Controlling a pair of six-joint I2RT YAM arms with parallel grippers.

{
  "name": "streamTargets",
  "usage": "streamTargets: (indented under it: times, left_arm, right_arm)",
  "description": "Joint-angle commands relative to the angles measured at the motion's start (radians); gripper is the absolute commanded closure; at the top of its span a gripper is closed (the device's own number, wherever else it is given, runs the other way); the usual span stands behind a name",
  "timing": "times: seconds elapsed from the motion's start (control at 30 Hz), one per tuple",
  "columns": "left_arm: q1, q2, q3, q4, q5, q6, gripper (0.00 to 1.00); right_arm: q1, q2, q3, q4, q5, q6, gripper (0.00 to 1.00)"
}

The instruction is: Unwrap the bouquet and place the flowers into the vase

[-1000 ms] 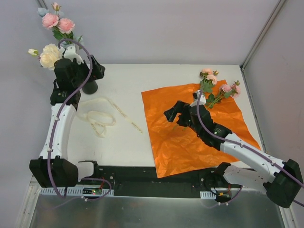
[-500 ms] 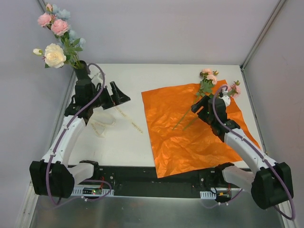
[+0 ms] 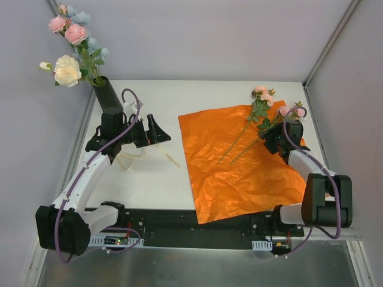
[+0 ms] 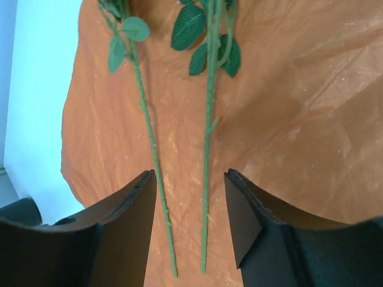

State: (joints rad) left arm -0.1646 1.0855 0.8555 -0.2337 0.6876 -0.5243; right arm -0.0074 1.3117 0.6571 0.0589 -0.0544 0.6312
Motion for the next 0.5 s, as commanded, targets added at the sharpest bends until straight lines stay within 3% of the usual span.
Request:
streamTargets:
  times: [0.0, 0.47]
  left_arm:
    - [-0.01, -0.039, 0.004, 0.004, 0.026, 0.024, 0.01]
    - [-0.015, -0.042, 0.001, 0.002, 0.013, 0.017, 0.01]
  right_arm:
    - [-0.057, 0.076, 0.004, 0.123, -0.125, 0.033, 0.45]
    - [-0.095, 0.281, 0.018, 0.295, -0.217, 0.096, 0.52]
